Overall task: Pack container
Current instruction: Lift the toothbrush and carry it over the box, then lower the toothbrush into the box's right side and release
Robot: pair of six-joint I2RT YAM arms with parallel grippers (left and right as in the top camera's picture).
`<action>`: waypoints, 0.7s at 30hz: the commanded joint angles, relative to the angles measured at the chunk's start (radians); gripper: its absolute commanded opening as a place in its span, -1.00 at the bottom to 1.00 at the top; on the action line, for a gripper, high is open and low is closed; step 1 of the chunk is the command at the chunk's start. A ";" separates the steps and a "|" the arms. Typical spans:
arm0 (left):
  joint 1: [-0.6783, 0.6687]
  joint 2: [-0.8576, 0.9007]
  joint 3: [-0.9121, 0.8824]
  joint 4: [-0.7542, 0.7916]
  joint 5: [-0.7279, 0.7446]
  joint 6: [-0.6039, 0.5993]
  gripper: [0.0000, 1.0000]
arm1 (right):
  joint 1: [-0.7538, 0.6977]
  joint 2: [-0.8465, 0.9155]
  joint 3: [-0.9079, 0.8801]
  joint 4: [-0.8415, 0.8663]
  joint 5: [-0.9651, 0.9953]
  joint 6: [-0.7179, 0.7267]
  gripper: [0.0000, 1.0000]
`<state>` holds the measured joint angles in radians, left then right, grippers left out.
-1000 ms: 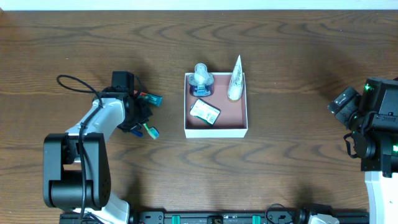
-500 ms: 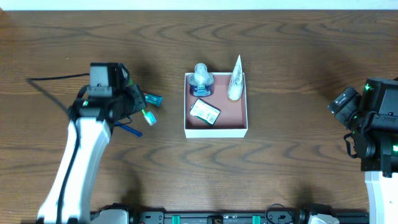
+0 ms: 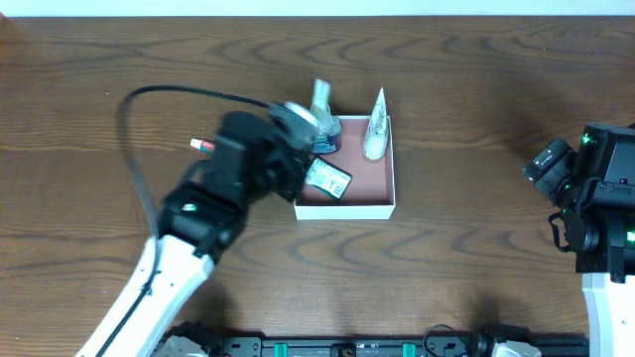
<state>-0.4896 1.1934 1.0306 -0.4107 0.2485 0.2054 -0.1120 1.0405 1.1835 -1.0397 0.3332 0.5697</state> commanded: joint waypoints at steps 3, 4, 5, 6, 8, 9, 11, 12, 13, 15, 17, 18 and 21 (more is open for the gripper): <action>-0.122 0.110 0.011 -0.011 0.002 0.486 -0.88 | -0.006 0.000 0.006 -0.001 0.014 0.013 0.99; -0.135 0.128 0.011 -0.014 0.002 0.534 -0.88 | -0.006 0.000 0.006 -0.001 0.014 0.013 0.98; -0.146 0.149 0.011 -0.018 0.002 0.581 -0.88 | -0.006 0.000 0.006 -0.001 0.014 0.013 0.98; -0.154 0.166 0.011 -0.021 0.002 0.618 -0.88 | -0.006 0.000 0.006 -0.001 0.014 0.013 0.99; -0.164 0.197 0.011 -0.023 0.002 0.664 -0.88 | -0.006 0.000 0.006 -0.001 0.014 0.013 0.99; -0.165 0.210 0.011 -0.023 0.002 0.675 -0.88 | -0.006 0.000 0.006 -0.001 0.014 0.013 0.99; -0.164 0.236 0.011 -0.027 0.002 0.701 -0.88 | -0.006 0.000 0.006 -0.001 0.014 0.013 0.99; -0.164 0.249 0.011 -0.033 0.002 0.724 -0.88 | -0.006 0.000 0.006 -0.001 0.014 0.013 0.98; -0.164 0.262 0.011 -0.039 0.002 0.751 -0.88 | -0.006 0.000 0.006 -0.001 0.014 0.013 0.99; -0.164 0.286 0.011 -0.048 0.001 0.807 -0.88 | -0.006 0.000 0.006 -0.001 0.014 0.013 0.99; -0.164 0.305 0.011 -0.047 -0.014 0.834 -0.88 | -0.006 0.000 0.006 -0.001 0.014 0.013 0.98; -0.164 0.315 0.011 -0.043 -0.027 0.834 -0.88 | -0.006 0.000 0.006 -0.001 0.014 0.013 0.98; -0.164 0.333 0.011 -0.044 -0.061 0.834 -0.88 | -0.006 0.000 0.006 -0.001 0.014 0.013 0.98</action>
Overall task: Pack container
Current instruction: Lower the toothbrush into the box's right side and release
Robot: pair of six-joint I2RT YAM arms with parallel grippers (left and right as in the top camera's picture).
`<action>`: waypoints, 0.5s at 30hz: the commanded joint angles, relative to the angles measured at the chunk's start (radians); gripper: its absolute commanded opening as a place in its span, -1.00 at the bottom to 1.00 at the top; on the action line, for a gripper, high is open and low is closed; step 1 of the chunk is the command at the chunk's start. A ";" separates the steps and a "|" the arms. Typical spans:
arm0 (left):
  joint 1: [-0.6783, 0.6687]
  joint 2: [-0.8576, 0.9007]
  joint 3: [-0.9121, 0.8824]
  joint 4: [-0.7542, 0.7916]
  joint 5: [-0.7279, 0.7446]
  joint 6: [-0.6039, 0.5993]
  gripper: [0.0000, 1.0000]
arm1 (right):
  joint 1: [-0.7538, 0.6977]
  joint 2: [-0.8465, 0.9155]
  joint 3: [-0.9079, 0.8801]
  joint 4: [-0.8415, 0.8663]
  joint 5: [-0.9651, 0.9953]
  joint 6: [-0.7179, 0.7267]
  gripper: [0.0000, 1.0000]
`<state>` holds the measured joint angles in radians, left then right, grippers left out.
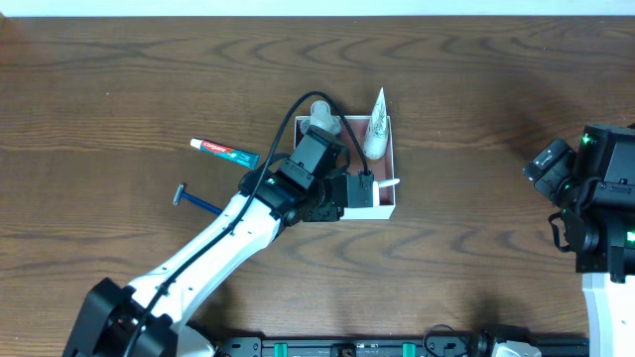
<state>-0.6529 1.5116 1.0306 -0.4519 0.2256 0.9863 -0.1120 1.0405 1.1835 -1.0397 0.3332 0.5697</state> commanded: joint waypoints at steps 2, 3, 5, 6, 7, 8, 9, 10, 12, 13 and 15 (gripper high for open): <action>0.000 0.018 0.011 -0.003 -0.044 0.053 -0.88 | -0.006 0.000 0.006 -0.001 0.014 0.013 0.98; 0.000 0.018 0.011 -0.003 -0.044 0.053 -0.88 | -0.006 0.000 0.006 -0.001 0.014 0.013 0.98; 0.000 0.018 0.011 0.002 -0.044 0.053 -0.66 | -0.006 0.000 0.006 -0.001 0.014 0.013 0.98; 0.000 0.018 0.011 0.006 -0.044 0.053 -0.46 | -0.006 0.000 0.006 -0.001 0.014 0.013 0.99; 0.000 0.018 0.011 0.012 -0.045 0.052 -0.44 | -0.006 0.000 0.006 -0.001 0.014 0.013 0.98; 0.000 0.018 0.011 0.018 -0.047 0.052 -0.38 | -0.006 0.000 0.006 -0.001 0.014 0.013 0.98; 0.000 0.018 0.011 0.025 -0.047 0.052 -0.35 | -0.006 0.000 0.006 -0.001 0.014 0.013 0.98; 0.000 0.017 0.011 0.034 -0.047 0.052 -0.26 | -0.006 0.000 0.006 -0.001 0.014 0.013 0.99; 0.000 0.015 0.011 0.052 -0.048 0.051 -0.18 | -0.006 0.000 0.006 -0.001 0.014 0.013 0.98; 0.000 0.012 0.011 0.064 -0.048 0.049 -0.17 | -0.006 0.000 0.006 -0.001 0.014 0.013 0.99; 0.000 0.003 0.011 0.092 -0.052 0.029 -0.17 | -0.006 0.000 0.006 -0.001 0.014 0.013 0.99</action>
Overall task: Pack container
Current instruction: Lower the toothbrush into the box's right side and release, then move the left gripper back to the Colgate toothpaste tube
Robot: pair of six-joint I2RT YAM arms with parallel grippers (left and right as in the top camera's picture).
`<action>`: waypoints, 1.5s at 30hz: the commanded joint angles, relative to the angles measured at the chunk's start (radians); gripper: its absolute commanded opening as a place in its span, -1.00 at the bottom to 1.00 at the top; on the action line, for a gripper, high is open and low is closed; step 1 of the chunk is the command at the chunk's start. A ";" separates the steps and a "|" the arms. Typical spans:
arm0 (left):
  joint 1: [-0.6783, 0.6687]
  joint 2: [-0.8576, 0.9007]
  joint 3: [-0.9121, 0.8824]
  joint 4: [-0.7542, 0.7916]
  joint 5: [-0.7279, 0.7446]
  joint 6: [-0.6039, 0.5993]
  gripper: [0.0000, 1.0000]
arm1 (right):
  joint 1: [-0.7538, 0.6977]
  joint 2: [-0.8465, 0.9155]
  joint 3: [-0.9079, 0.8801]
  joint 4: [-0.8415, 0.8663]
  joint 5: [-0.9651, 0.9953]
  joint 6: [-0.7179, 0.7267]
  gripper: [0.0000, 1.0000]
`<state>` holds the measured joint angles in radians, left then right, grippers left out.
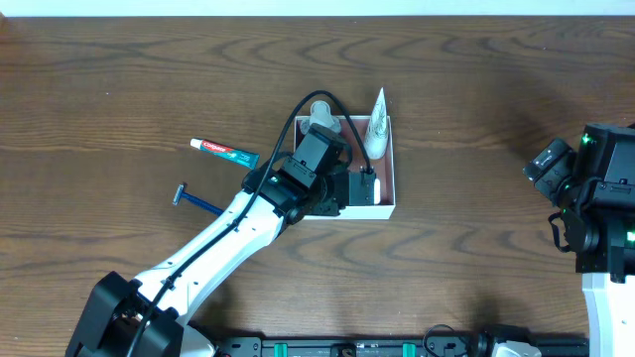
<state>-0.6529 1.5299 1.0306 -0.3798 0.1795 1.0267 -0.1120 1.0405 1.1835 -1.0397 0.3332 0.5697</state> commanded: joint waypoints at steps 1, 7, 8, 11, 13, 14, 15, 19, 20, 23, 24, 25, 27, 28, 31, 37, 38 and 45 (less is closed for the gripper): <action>0.000 -0.024 0.011 0.031 -0.008 -0.020 -0.17 | -0.006 0.000 0.006 -0.001 0.014 0.013 0.98; 0.000 -0.130 0.011 0.092 -0.008 -0.144 -0.17 | -0.006 0.000 0.006 -0.001 0.014 0.012 0.99; 0.000 -0.161 0.011 0.095 -0.008 -0.176 -0.17 | -0.006 0.000 0.006 -0.001 0.014 0.013 0.99; 0.002 -0.266 0.011 0.090 -0.015 -0.326 -0.16 | -0.006 0.000 0.006 -0.001 0.014 0.013 0.99; 0.011 -0.327 0.011 0.083 -0.067 -0.465 -0.16 | -0.006 0.000 0.006 -0.001 0.014 0.012 0.99; 0.020 -0.352 0.011 0.077 -0.109 -0.538 -0.16 | -0.006 0.000 0.006 -0.001 0.014 0.013 0.98; 0.035 -0.379 0.011 0.067 -0.166 -0.625 -0.16 | -0.006 0.000 0.006 -0.001 0.014 0.013 0.98; 0.142 -0.425 0.011 0.001 -0.315 -0.850 -0.16 | -0.006 0.000 0.006 -0.001 0.014 0.013 0.98; 0.179 -0.423 0.011 -0.010 -0.316 -0.880 -0.14 | -0.006 0.000 0.006 -0.001 0.014 0.013 0.98; 0.313 -0.386 0.011 -0.039 -0.315 -1.023 0.01 | -0.006 0.000 0.006 -0.001 0.014 0.013 0.99; 0.364 -0.366 0.011 -0.047 -0.312 -1.107 0.08 | -0.006 0.000 0.006 -0.001 0.014 0.013 0.98; 0.425 -0.336 0.011 -0.059 -0.298 -1.205 0.11 | -0.006 0.000 0.006 -0.001 0.014 0.013 0.98; 0.512 -0.284 0.011 -0.064 -0.241 -1.335 0.25 | -0.006 0.000 0.006 -0.001 0.014 0.013 0.99; 0.556 -0.251 0.011 -0.063 -0.190 -1.382 0.28 | -0.006 0.000 0.006 -0.001 0.014 0.013 0.99; 0.632 -0.166 0.011 -0.047 -0.091 -1.405 0.30 | -0.006 0.000 0.006 -0.001 0.014 0.013 0.99; 0.655 -0.029 0.011 0.101 -0.082 -1.407 0.31 | -0.006 0.000 0.006 -0.001 0.014 0.013 0.99; 0.655 -0.010 0.011 0.124 -0.082 -1.419 0.32 | -0.006 0.000 0.006 -0.001 0.014 0.013 0.98; 0.654 0.103 0.011 0.166 -0.139 -1.597 0.31 | -0.006 0.000 0.006 -0.001 0.014 0.013 0.98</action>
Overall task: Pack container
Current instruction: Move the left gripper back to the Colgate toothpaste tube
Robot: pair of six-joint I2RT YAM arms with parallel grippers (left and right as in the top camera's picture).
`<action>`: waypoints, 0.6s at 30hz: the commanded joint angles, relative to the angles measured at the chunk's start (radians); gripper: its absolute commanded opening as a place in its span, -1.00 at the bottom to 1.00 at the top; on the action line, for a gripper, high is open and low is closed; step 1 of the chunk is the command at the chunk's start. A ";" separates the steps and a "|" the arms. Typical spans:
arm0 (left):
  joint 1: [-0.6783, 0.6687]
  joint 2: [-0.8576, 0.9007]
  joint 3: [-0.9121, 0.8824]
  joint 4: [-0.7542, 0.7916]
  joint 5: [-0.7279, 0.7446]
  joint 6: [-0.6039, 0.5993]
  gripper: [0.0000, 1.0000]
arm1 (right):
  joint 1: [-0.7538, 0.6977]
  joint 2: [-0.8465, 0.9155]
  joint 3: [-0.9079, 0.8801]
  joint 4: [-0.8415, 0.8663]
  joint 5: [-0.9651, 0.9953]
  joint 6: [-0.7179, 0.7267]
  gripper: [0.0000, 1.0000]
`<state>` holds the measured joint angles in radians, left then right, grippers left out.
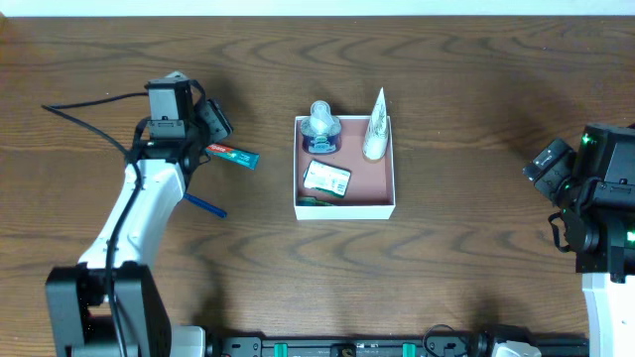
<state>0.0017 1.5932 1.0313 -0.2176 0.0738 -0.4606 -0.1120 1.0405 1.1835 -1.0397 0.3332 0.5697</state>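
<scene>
The white container (389, 188) with a reddish floor stands mid-table. Inside are a small bottle (322, 127) at the back left, a white tube (375, 127) at the back right, a flat packet (327, 178) and a thin green item (316, 201) along the front wall. A toothpaste tube (236, 155) lies to the container's left. My left gripper (206, 134) hovers over the tube's left end, and its jaws look open and empty. A blue razor (206, 205) lies nearer the front, partly under my left arm. My right gripper (549, 161) rests far right, its jaws unclear.
A black cable (89, 104) loops from the left wrist over the table's left side. The right arm's base (605, 228) stands at the right edge. Bare wooden table (466, 89) surrounds the container.
My left gripper was down in the container's front right corner. It is now out of the container, well to the left over the toothpaste tube. The packet and green item show uncovered in the container.
My left gripper was first at the container's left side, above the bottle and packet. Then it reached into the front right of the container with a thin white-tipped item beside it, and stayed there. Now it is empty over the toothpaste. The right arm has stayed still.
</scene>
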 commanded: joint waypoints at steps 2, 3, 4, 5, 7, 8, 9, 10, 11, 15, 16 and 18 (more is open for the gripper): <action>0.000 0.072 0.010 0.002 -0.041 -0.154 0.37 | -0.006 0.000 0.006 -0.001 0.014 0.013 0.98; 0.000 0.089 0.010 0.002 -0.041 -0.182 0.41 | -0.006 0.000 0.006 -0.001 0.014 0.013 0.98; -0.001 0.103 0.011 0.002 -0.041 -0.204 0.47 | -0.006 0.000 0.006 -0.001 0.014 0.013 0.98; -0.003 0.119 0.010 0.002 -0.042 -0.230 0.50 | -0.006 0.000 0.006 -0.001 0.014 0.013 0.98; -0.006 0.148 0.011 0.003 -0.043 -0.271 0.54 | -0.006 0.000 0.006 -0.001 0.014 0.013 0.99; -0.010 0.160 0.010 0.003 -0.048 -0.288 0.56 | -0.006 0.000 0.006 -0.001 0.014 0.013 0.99; -0.013 0.171 0.010 0.003 -0.057 -0.304 0.56 | -0.006 0.000 0.006 -0.001 0.014 0.013 0.98; -0.018 0.185 0.011 0.003 -0.065 -0.313 0.56 | -0.006 0.000 0.006 -0.001 0.014 0.013 0.98; -0.022 0.195 0.011 0.004 -0.069 -0.317 0.57 | -0.006 0.000 0.006 -0.001 0.014 0.013 0.99; -0.034 0.227 0.011 0.011 -0.090 -0.339 0.57 | -0.006 0.000 0.006 -0.001 0.014 0.013 0.98; -0.035 0.231 0.010 0.014 -0.090 -0.341 0.58 | -0.006 0.000 0.006 -0.001 0.014 0.013 0.99; -0.035 0.238 0.010 0.019 -0.090 -0.346 0.58 | -0.006 0.000 0.006 -0.001 0.014 0.013 0.99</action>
<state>-0.0330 1.8149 1.0313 -0.2047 0.0147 -0.7712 -0.1120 1.0405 1.1835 -1.0393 0.3332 0.5697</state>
